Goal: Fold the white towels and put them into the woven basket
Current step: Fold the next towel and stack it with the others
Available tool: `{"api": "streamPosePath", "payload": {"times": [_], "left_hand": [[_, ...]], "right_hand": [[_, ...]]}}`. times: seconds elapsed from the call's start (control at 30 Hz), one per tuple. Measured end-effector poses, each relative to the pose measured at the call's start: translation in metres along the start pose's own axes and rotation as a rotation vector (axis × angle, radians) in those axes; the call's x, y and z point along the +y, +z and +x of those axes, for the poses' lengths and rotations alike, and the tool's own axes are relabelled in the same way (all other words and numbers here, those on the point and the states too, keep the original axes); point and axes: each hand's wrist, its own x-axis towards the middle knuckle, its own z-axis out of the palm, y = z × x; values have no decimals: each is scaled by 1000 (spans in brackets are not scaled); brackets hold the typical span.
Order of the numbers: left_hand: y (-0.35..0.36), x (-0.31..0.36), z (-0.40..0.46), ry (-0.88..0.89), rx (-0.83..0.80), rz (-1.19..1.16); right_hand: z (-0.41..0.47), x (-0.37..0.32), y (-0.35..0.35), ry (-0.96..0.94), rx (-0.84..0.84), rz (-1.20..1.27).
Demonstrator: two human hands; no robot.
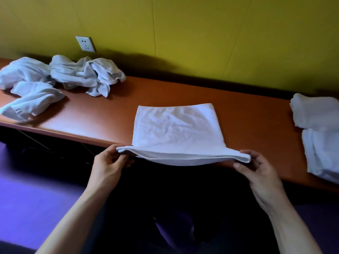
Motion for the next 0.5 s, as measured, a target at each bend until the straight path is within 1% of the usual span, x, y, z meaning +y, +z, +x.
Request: {"api": "streamPosePath", "payload": {"times": [0.07,0.17,0.2,0.27,0.37,0.43,0.5], "left_hand": [[-1,1,6,67,40,109],[-1,3,21,180,110,354],[0,5,29,196,125,376],[6,3,48,164,104,296],[18,-3,83,62,70,81],[27,-8,106,49,105,95],[37,-10,129,70,165,181]], "right_hand": [[8,9,-2,-82,113,-192],[30,17,-4,-178,232,-394],[40,17,-3,-203,243,-443],[66,13,3,-226,258,-475],[108,7,24,-259,273,-449],[136,7,35,-282,311,-457],[162,9,45,-312,337,-488]]}}
